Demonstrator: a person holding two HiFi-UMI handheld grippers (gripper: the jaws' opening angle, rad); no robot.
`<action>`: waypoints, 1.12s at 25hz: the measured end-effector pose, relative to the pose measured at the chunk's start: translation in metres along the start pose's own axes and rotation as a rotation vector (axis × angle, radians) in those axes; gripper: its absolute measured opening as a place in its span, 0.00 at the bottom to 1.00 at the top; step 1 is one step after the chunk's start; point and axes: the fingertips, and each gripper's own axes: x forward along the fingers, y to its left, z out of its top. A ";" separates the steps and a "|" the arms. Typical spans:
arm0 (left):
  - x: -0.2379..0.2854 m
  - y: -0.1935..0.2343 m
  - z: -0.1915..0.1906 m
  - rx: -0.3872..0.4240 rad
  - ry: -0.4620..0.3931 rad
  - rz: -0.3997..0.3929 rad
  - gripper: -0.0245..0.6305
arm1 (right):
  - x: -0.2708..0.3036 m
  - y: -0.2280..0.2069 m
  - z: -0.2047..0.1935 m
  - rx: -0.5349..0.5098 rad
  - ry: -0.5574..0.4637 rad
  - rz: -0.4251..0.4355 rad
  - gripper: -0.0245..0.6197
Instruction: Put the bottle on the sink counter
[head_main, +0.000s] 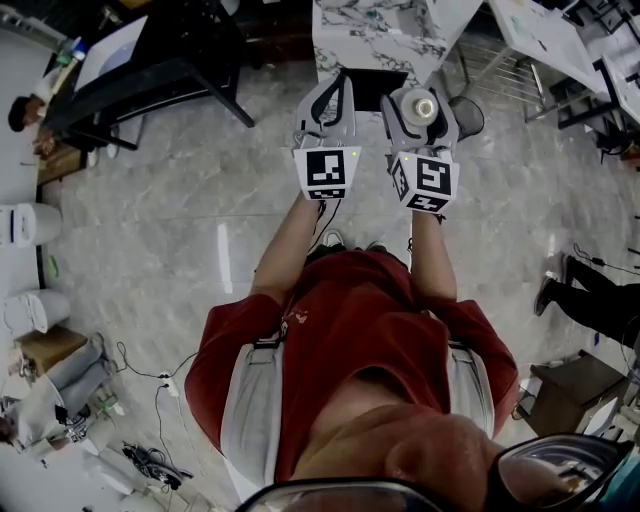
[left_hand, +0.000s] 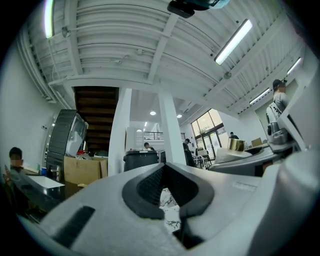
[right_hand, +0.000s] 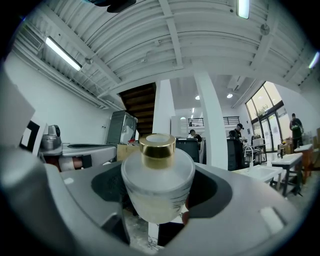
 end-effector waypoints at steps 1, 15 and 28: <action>-0.001 0.004 -0.001 -0.002 -0.001 -0.003 0.04 | 0.002 0.005 0.000 -0.002 -0.001 -0.002 0.56; 0.004 0.032 -0.019 -0.032 0.008 -0.030 0.04 | 0.021 0.024 -0.010 -0.013 0.014 -0.029 0.56; 0.062 0.042 -0.028 -0.015 0.007 -0.023 0.04 | 0.076 -0.005 -0.013 -0.016 0.008 -0.023 0.56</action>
